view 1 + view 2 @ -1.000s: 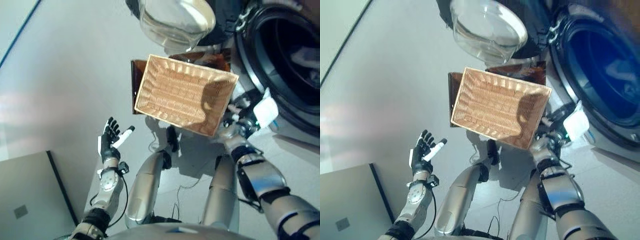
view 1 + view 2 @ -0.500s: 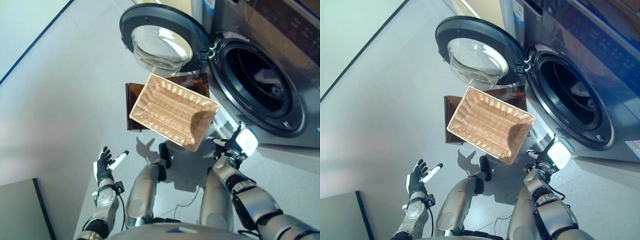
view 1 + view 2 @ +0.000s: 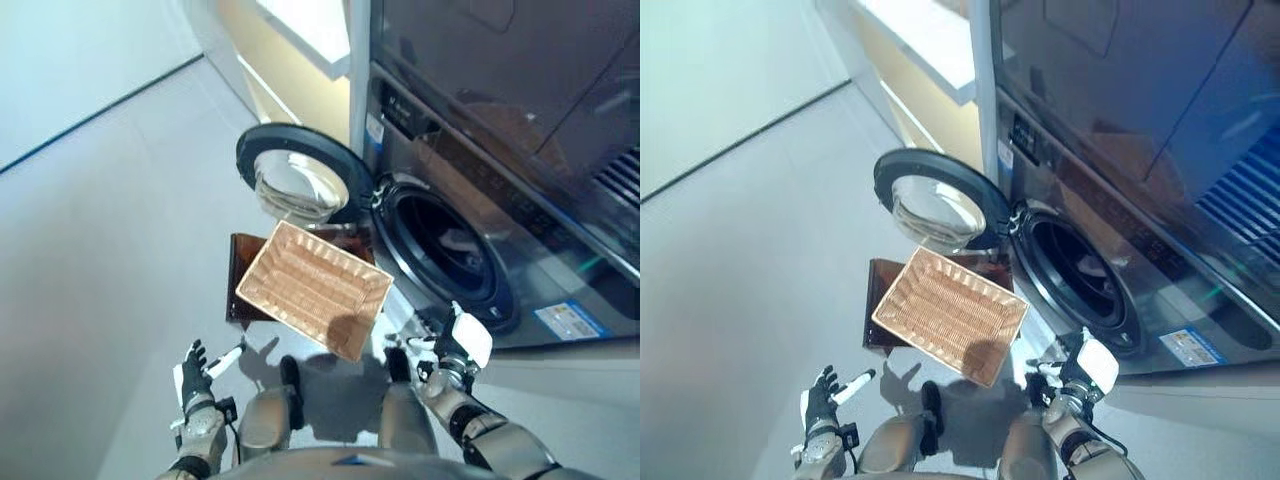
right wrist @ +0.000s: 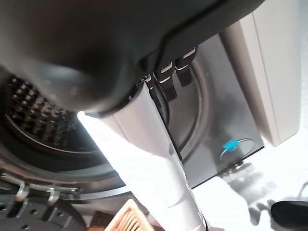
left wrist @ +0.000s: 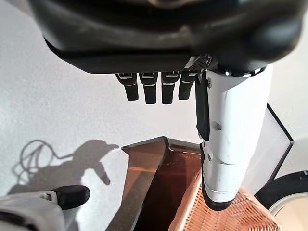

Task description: Pick up the clothes and place them into the washing machine

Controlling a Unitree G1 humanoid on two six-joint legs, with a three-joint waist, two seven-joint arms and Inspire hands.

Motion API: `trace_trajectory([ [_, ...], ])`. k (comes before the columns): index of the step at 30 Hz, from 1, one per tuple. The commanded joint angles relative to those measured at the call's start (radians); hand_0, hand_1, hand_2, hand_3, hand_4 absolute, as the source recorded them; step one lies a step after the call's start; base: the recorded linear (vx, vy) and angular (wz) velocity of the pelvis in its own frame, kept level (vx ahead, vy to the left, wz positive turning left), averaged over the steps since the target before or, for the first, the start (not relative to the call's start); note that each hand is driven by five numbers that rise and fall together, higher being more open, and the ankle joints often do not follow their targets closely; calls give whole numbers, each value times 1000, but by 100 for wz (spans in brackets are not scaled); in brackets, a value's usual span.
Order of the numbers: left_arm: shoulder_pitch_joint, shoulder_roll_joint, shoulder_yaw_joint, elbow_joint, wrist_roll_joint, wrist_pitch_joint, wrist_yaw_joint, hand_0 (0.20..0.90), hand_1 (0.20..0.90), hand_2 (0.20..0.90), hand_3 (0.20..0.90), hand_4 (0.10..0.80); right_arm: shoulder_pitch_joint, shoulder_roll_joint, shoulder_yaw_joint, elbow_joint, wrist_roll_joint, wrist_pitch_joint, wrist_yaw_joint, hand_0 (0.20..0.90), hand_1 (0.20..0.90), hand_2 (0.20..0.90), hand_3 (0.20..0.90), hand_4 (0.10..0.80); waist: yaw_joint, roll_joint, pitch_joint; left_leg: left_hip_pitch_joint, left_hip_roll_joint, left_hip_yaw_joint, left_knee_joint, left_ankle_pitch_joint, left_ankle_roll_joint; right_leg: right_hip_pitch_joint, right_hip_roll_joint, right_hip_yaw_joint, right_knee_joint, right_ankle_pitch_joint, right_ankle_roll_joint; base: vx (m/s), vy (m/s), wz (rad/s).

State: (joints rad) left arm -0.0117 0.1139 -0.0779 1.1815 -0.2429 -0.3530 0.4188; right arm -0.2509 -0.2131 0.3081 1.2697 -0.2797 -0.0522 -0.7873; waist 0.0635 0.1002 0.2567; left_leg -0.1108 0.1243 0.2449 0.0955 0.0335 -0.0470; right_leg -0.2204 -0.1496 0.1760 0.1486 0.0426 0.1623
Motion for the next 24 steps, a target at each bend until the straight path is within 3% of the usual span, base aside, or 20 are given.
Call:
trace_trajectory([
  [1, 17, 91, 54, 46, 78, 9, 44, 900, 900, 900, 900, 800, 5, -35, -6, -87, -42, -62, 42, 900, 900, 900, 900, 800, -15, -13, -24, -23, -2, 28, 61, -13, -26, 44, 13, -21, 91, -117, -54, 111, -58, -5],
  [9, 53, 123, 86, 111, 170, 44, -3, 900, 900, 900, 900, 800, 106, -60, -20, -86, -72, -71, 137, 900, 900, 900, 900, 800, -42, -46, -106, 78, -11, 38, -24, 2, -28, 128, 9, -28, 21, -91, -40, 86, -54, -5],
  [16, 38, 106, 66, 119, 190, 52, -23, 900, 900, 900, 900, 800, 168, -39, -83, -5, -30, -57, 177, 900, 900, 900, 900, 800, -48, -62, -187, 165, -22, 37, -148, 39, -25, 203, -5, -60, -69, -47, -20, 33, -35, -1],
  [24, 8, 71, 35, 149, 181, 73, -42, 900, 900, 900, 900, 800, 181, -10, -81, 68, -32, -37, 201, 900, 900, 900, 900, 800, -51, -83, -217, 191, -17, 7, -182, 54, -22, 243, 3, -93, -83, -47, -26, -9, -26, 12],
])
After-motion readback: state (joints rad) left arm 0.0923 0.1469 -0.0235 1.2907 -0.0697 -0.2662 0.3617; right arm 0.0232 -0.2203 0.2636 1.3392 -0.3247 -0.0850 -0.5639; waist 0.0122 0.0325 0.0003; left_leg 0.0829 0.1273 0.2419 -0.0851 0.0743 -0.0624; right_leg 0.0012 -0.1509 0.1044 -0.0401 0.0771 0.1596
